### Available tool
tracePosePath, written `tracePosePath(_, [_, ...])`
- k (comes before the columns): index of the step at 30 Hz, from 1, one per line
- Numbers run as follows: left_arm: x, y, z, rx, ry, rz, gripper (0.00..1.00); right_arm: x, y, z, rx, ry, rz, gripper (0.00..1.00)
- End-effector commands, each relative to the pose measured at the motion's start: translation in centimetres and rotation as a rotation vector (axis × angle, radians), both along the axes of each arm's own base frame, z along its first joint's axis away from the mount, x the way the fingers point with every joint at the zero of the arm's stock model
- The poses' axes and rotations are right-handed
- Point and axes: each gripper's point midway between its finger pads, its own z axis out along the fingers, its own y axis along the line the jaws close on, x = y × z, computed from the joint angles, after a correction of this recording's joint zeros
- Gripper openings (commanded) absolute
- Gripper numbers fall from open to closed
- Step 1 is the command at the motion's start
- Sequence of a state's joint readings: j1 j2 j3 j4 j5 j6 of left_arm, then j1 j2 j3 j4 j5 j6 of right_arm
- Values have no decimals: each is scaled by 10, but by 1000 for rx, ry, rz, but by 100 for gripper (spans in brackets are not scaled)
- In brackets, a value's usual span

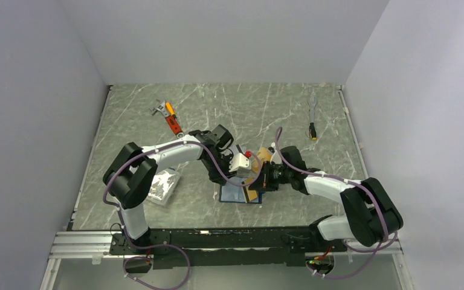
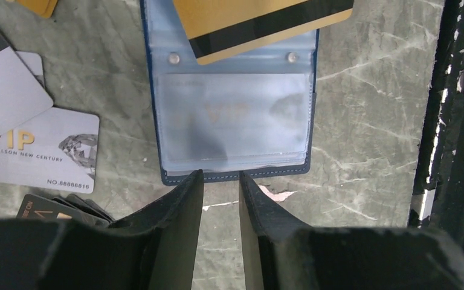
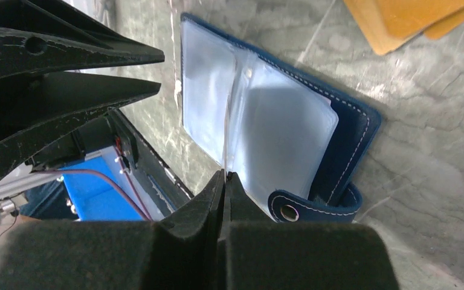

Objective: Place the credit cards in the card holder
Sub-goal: Insert the credit card into the card holder.

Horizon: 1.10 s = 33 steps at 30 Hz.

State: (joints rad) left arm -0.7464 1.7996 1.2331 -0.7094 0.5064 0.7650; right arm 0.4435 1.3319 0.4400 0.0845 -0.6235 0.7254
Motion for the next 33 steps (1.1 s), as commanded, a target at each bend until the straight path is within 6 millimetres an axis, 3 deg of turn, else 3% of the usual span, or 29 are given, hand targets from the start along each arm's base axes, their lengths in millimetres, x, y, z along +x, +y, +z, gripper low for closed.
tracePosePath(1, [-2, -6, -6, -7, -20, -33, 34, -6, 7, 3, 59, -5, 59, 0])
tracePosePath(14, [0, 12, -30, 116, -97, -36, 33, -11, 9, -10, 73, 35, 80, 0])
tracePosePath(27, [1, 17, 0, 109, -133, 3, 34, -10, 9, -6, 80, 16, 76, 0])
tracePosePath(33, [3, 21, -8, 138, -134, 8, 34, -10, 9, -6, 82, 15, 73, 0])
